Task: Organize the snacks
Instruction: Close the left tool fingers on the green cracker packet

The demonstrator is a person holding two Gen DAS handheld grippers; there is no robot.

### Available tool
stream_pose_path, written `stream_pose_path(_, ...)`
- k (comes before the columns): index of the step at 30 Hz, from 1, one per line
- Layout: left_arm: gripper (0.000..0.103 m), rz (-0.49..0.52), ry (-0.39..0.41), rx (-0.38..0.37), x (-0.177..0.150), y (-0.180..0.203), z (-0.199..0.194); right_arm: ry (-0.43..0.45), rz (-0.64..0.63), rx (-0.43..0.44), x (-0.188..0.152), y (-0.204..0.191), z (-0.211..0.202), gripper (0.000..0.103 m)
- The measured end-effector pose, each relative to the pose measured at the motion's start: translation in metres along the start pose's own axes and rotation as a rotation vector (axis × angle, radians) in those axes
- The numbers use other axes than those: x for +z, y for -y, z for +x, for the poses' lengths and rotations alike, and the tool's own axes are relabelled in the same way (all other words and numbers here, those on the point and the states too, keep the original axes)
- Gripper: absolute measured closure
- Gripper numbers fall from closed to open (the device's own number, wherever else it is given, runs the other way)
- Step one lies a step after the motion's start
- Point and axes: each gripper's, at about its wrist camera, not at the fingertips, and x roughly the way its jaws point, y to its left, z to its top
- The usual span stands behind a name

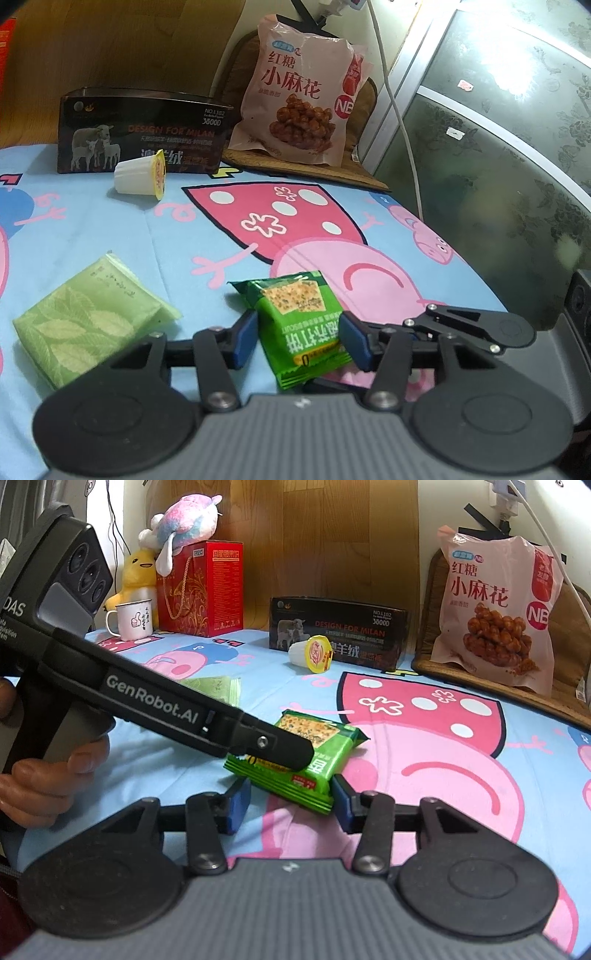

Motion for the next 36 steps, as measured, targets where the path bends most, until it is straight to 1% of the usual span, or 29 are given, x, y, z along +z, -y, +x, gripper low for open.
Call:
stream_pose_path(4,0.052,-0.015,0.000,-0.014,0.000,-0.003,-0.001,-0.003,0.007,0.000,0.000,0.000,0.001,0.048)
stream_pose_path(6,0.051,-0.020,-0.001,-0.023,0.001,-0.004,0.000,-0.007,0.007,0.003,0.001,0.000,0.002,0.044)
stream_pose_path(11,0.050,-0.028,-0.002,-0.033,0.001,-0.006,0.000,-0.009,-0.001,0.001,0.001,-0.002,0.002,0.042)
stream_pose_path(15,0.050,-0.020,0.001,-0.029,0.001,-0.006,0.000,-0.020,-0.017,0.015,0.002,-0.004,0.004,0.029)
stream_pose_path(18,0.048,-0.010,0.012,-0.034,-0.001,-0.005,-0.001,-0.021,-0.017,0.016,0.001,-0.004,0.004,0.029)
stream_pose_path(20,0.043,0.003,0.025,-0.045,-0.004,-0.004,-0.001,-0.020,-0.019,0.014,0.001,-0.004,0.004,0.029)
stream_pose_path(21,0.042,0.017,0.032,-0.046,-0.006,-0.003,-0.001,-0.019,-0.020,0.012,0.001,-0.004,0.004,0.029)
stream_pose_path(23,0.040,0.040,0.034,-0.034,-0.007,0.002,0.000,-0.019,-0.021,0.008,0.001,-0.005,0.004,0.029)
stream_pose_path(27,0.038,0.075,0.038,-0.016,-0.009,0.008,0.000,-0.015,-0.014,-0.012,0.001,-0.004,0.003,0.030)
stream_pose_path(32,0.038,0.073,0.042,-0.018,-0.010,0.007,-0.001,-0.012,0.011,-0.046,0.000,-0.002,0.003,0.030)
stream_pose_path(36,0.037,0.071,0.045,-0.019,-0.010,0.007,-0.001,-0.014,0.014,-0.052,-0.001,-0.002,0.003,0.026)
